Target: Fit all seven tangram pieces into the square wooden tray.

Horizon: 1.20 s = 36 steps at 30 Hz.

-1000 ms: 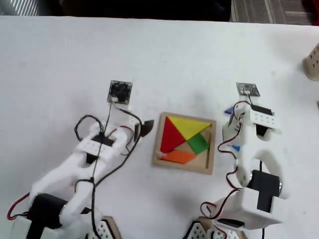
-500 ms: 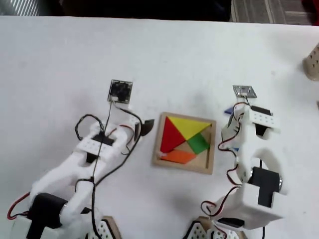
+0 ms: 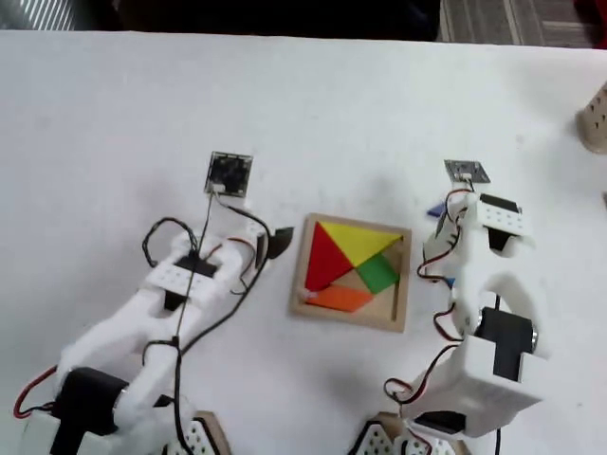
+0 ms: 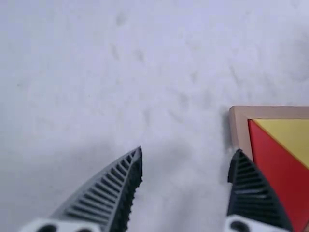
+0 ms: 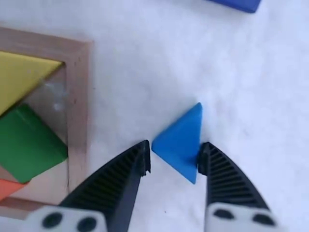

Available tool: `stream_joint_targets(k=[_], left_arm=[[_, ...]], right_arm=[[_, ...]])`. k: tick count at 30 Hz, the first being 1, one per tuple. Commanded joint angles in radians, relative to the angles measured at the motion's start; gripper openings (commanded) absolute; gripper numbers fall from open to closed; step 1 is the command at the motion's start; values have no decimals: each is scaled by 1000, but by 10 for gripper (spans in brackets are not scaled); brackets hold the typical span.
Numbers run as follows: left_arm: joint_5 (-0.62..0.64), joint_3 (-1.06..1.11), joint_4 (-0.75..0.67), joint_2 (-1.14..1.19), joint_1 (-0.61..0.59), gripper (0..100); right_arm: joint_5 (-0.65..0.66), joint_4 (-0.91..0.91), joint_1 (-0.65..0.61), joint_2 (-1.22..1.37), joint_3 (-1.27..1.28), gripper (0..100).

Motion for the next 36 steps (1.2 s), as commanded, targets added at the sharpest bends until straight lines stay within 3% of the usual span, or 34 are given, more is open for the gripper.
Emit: stream_joint_targets(k=[1,6,11,36], left_arm=[[0,-49,-15,-5,2,290],[0,-49,-15,-5,2,290],[0,-49,-15,-5,2,290],[0,-49,-15,-5,1,290]], right_arm=[[-38,-24,18,-7,-31,170],[-46,-28,31,-2,-31,163],[-48,-27,33,-1,-31,80],[-51,-25,54,-8,-29,30]])
